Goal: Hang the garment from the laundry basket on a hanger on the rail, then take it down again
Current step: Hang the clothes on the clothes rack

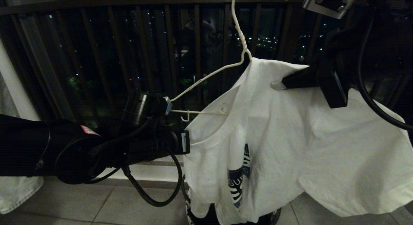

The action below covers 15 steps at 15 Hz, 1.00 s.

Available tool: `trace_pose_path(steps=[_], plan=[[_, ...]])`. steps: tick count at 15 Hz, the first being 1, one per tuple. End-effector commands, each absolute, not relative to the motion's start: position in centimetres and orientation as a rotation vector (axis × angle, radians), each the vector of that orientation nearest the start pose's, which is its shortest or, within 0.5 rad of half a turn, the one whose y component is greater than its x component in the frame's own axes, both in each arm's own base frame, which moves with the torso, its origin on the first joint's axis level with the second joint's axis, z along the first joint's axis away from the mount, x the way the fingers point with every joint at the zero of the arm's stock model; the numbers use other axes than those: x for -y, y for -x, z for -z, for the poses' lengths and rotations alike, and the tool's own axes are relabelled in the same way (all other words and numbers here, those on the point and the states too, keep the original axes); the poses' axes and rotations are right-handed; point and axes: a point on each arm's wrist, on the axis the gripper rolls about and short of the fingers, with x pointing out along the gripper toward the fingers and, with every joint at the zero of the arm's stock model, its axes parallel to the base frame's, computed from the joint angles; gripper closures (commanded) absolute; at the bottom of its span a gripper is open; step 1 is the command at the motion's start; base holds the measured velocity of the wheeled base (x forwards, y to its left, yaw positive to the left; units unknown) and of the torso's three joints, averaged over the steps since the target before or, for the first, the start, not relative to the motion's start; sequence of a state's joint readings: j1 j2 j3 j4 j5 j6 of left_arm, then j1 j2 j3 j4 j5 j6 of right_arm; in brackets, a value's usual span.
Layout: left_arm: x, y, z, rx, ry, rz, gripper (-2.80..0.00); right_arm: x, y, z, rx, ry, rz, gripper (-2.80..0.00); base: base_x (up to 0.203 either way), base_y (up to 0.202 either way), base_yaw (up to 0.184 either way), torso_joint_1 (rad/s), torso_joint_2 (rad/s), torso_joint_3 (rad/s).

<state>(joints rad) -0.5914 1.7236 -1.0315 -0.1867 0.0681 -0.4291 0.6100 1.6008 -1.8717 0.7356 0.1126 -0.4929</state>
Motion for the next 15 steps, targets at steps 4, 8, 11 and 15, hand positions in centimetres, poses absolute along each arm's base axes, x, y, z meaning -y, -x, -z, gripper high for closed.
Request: trace_pose_path(steps=[4, 8, 11, 15], plan=[[17.6, -27.4, -18.1, -0.615, 0.237, 0.373, 0.0, -13.7, -19.3, -38.1, -0.252, 0.568, -0.805, 0.0, 0.0, 0.0, 0.0, 0.0, 0.0, 0.0], [16.8, -28.3, -18.1, -0.607, 0.249, 0.342, 0.0, -13.3, -18.7, -38.4, -0.24, 0.565, -0.803, 0.0, 0.0, 0.0, 0.0, 0.0, 0.0, 0.0], [15.8, -28.9, -18.8, -0.582, 0.267, 0.313, 0.0, -13.2, -18.5, -37.8, -0.262, 0.572, -0.805, 0.0, 0.0, 0.0, 0.0, 0.0, 0.0, 0.0], [15.3, -29.2, -19.1, -0.57, 0.272, 0.3, 0.0, -12.9, -18.6, -37.7, -0.269, 0.569, -0.796, 0.0, 0.0, 0.0, 0.0, 0.0, 0.0, 0.0]])
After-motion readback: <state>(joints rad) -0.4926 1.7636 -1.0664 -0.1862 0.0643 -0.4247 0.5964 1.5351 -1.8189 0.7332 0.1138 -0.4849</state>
